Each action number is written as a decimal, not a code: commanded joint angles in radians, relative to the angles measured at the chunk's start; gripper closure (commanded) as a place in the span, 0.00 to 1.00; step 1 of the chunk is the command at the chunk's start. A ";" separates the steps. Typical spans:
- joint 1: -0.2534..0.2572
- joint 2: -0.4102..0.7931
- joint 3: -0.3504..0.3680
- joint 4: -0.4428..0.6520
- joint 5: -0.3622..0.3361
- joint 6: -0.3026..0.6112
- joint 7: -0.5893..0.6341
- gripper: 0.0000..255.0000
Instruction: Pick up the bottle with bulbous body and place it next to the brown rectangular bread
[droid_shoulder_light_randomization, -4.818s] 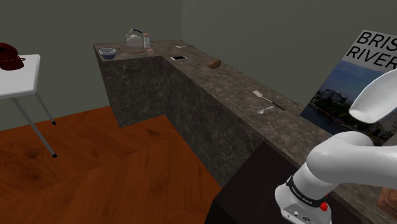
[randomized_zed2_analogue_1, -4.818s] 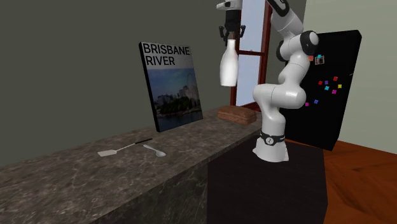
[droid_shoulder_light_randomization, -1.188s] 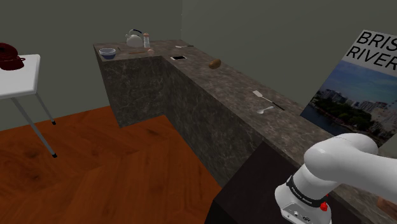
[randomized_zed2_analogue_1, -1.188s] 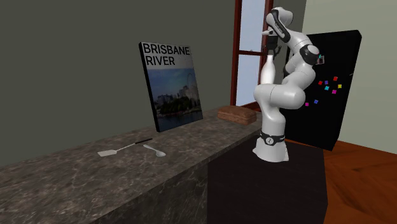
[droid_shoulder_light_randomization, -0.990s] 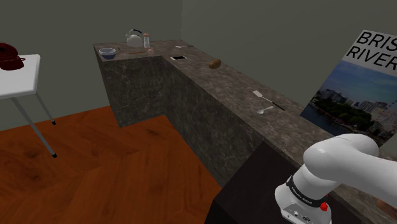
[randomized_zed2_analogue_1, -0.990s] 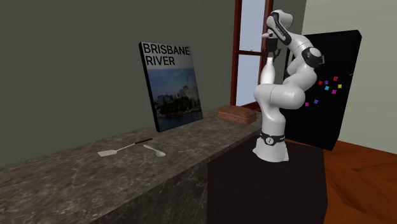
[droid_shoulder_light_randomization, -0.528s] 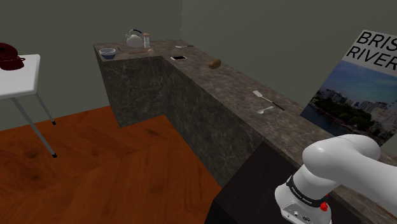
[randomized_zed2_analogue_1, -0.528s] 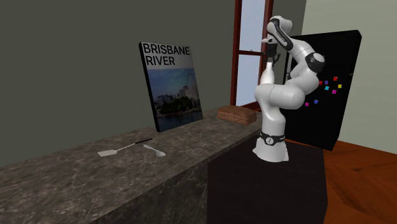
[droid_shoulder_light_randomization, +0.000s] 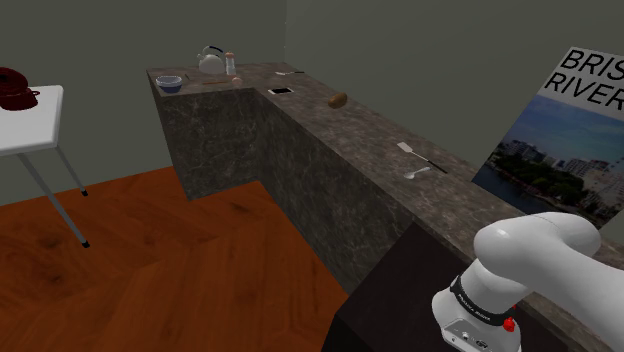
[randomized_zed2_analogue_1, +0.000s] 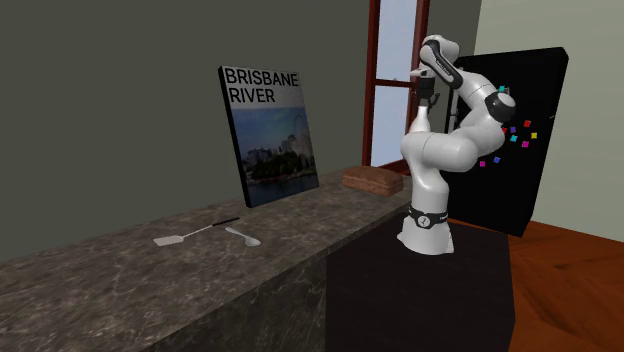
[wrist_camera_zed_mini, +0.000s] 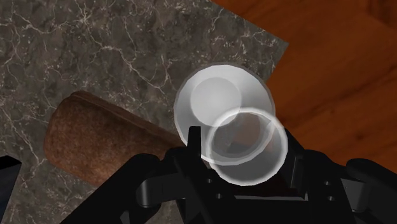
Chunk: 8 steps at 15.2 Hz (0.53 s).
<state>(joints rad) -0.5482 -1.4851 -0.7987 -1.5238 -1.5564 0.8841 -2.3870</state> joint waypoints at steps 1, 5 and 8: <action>-0.011 -0.025 -0.008 -0.031 -0.005 0.010 0.007 1.00; -0.034 -0.071 -0.025 -0.089 -0.016 0.027 0.020 1.00; -0.050 -0.104 -0.039 -0.129 -0.026 0.041 0.027 1.00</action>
<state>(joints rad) -0.5938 -1.5788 -0.8336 -1.6396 -1.5794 0.9203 -2.3635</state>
